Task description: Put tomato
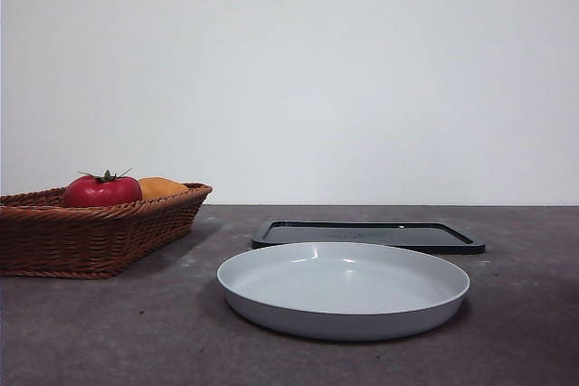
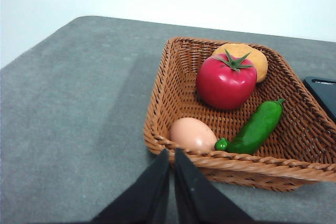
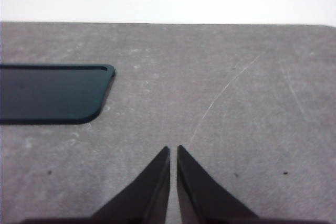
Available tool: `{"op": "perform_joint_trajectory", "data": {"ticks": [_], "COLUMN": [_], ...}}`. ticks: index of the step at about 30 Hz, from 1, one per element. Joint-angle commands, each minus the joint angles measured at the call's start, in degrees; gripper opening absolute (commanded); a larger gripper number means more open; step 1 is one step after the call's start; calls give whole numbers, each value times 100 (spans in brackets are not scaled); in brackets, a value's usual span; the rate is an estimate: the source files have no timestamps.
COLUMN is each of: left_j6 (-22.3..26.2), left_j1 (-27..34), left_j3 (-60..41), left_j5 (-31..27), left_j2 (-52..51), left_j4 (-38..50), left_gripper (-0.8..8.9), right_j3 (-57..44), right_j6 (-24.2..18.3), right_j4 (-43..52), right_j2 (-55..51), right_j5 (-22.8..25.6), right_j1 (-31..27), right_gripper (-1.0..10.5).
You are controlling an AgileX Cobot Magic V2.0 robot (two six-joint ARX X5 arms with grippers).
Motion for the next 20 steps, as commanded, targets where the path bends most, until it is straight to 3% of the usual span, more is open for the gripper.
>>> {"op": "perform_joint_trajectory", "data": {"ticks": [1, 10, 16, 20], "left_j6": [-234, -942, -1008, -1005], "left_j1": [4, 0, -7, -52], "left_j3": [214, 986, 1875, 2640], "left_j5": [20, 20, 50, 361], "left_j2": [-9, 400, 1294, 2116], "left_j4": [0, -22, -61, -107], "left_gripper": [15, 16, 16, 15], "right_j3": [197, 1204, 2232, 2968], "right_j6": [577, 1421, 1449, 1388], "right_j4": [33, -144, -549, -883], "right_j2": [-11, 581, 1731, 2653], "right_j5": [-96, -166, -748, -1333], "right_j1": [15, 48, 48, 48], "right_gripper": [14, 11, 12, 11]}}
